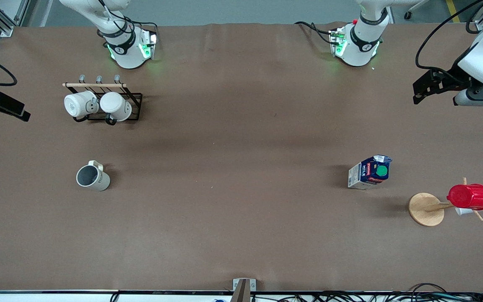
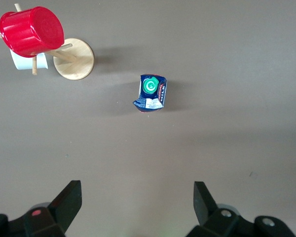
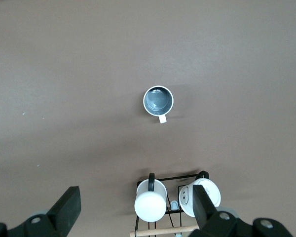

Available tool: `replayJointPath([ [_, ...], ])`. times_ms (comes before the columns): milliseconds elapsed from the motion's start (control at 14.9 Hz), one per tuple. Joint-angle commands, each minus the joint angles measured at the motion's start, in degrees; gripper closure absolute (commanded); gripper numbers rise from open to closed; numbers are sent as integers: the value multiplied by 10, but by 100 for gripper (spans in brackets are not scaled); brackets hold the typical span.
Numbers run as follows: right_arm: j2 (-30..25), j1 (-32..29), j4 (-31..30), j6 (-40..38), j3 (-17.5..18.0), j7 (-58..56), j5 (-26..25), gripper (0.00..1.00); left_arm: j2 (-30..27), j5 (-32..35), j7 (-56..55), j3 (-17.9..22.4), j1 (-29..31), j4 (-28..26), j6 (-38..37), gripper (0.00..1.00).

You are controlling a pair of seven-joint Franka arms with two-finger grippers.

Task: Place cup and milk on table

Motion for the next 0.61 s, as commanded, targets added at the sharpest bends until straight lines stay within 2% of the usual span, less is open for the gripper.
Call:
replayJointPath([
  [0, -13, 0, -14, 1, -1, -6, 7, 0, 4, -7, 7, 2, 1, 15, -13, 0],
  [202, -13, 0, -14, 1, -1, -6, 7, 0, 11, 2, 3, 2, 0, 24, -12, 0],
  [336, -13, 0, -14, 0, -1, -9, 7, 0, 35, -2, 6, 2, 2, 23, -6, 0],
  [403, -13, -1, -16, -4, -2, -22, 7, 0, 41, -6, 4, 2, 1, 8, 3, 0],
  [538, -8, -15, -35, -2, -6, -75, 6, 0, 34, -6, -3, 2, 1, -66, 92, 0],
])
